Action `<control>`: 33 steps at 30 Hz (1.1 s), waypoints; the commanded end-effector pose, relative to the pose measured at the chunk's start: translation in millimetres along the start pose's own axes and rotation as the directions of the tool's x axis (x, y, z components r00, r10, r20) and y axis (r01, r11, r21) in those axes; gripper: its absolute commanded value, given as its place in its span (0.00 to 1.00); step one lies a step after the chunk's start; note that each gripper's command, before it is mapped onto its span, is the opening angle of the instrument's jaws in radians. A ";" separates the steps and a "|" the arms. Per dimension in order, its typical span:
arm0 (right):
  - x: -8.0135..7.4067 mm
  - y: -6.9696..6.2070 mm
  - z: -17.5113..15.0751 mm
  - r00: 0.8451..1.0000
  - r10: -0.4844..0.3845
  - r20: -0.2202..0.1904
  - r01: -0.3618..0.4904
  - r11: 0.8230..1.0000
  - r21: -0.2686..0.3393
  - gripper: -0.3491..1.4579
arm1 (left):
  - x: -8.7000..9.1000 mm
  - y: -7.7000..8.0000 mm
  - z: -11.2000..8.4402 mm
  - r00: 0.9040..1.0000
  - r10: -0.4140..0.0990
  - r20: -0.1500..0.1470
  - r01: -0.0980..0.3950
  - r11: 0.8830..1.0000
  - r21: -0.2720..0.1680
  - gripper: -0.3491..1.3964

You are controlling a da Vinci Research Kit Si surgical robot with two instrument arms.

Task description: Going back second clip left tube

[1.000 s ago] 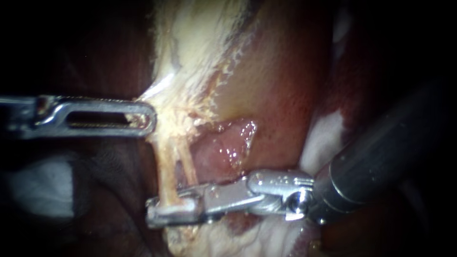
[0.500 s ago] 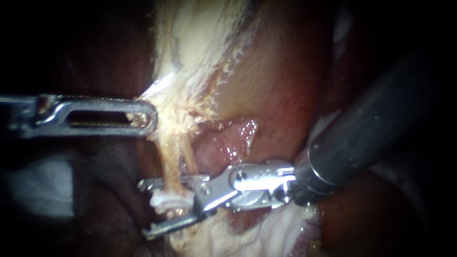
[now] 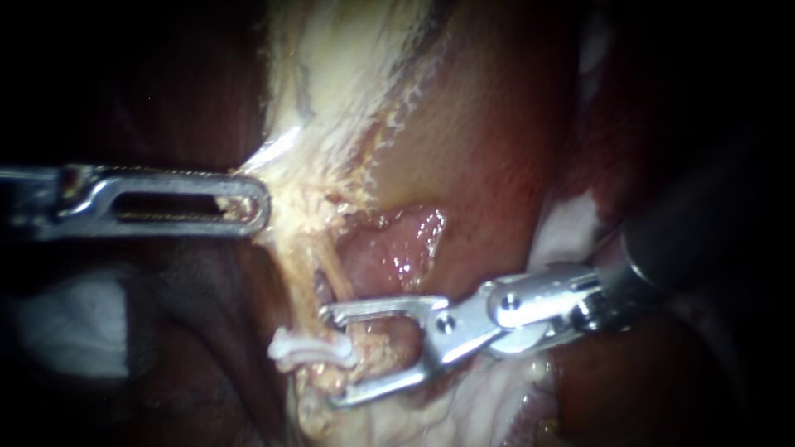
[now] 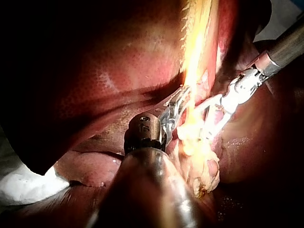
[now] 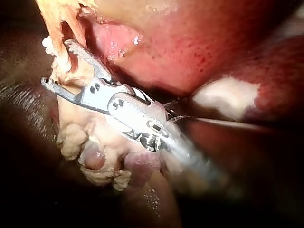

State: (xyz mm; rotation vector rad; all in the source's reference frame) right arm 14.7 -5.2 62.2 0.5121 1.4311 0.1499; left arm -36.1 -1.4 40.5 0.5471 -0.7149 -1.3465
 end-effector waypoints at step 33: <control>7.6 -0.6 -14.1 0.997 -0.073 -0.004 0.073 0.996 -0.044 0.52 | 1.6 1.1 7.7 1.000 0.010 0.012 -0.010 1.000 0.000 0.00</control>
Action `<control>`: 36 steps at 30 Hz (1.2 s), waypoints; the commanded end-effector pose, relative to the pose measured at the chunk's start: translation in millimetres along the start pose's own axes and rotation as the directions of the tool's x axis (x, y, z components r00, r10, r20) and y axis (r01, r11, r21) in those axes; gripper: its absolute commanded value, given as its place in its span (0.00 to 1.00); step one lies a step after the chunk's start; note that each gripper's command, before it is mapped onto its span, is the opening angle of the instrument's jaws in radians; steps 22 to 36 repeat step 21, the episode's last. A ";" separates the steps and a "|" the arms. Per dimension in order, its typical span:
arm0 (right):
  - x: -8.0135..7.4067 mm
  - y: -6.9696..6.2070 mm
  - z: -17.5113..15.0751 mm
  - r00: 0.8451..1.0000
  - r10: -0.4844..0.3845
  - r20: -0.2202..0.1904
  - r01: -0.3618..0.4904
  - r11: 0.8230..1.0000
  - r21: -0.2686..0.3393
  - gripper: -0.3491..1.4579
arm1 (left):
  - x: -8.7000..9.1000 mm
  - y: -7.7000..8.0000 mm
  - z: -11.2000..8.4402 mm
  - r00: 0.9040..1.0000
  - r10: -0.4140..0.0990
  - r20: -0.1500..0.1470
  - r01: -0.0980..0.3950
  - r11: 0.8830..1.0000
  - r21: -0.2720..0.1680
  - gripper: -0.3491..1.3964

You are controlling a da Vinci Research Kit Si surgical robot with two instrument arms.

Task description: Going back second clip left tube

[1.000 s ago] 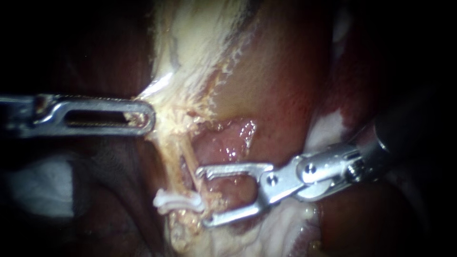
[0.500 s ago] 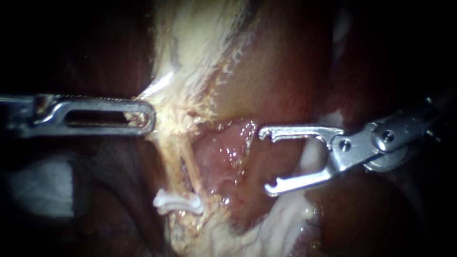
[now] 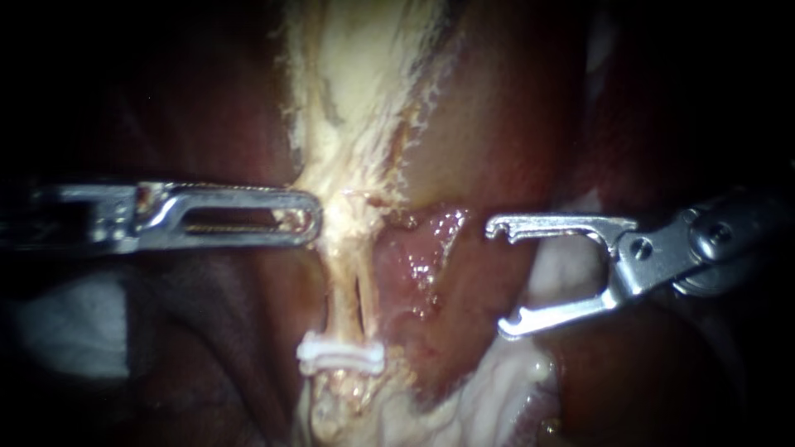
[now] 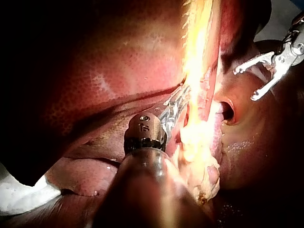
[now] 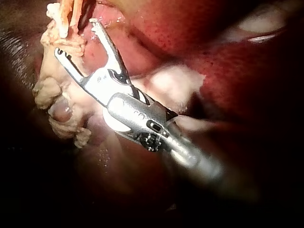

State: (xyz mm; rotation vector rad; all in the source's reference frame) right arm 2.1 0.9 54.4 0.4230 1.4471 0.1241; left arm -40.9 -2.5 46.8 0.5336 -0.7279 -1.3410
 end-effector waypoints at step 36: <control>0.4 -0.1 -0.2 1.000 0.001 -0.001 -0.001 1.000 0.002 0.52 | 0.2 -0.8 1.7 1.000 -0.002 -0.010 0.003 1.000 0.011 0.00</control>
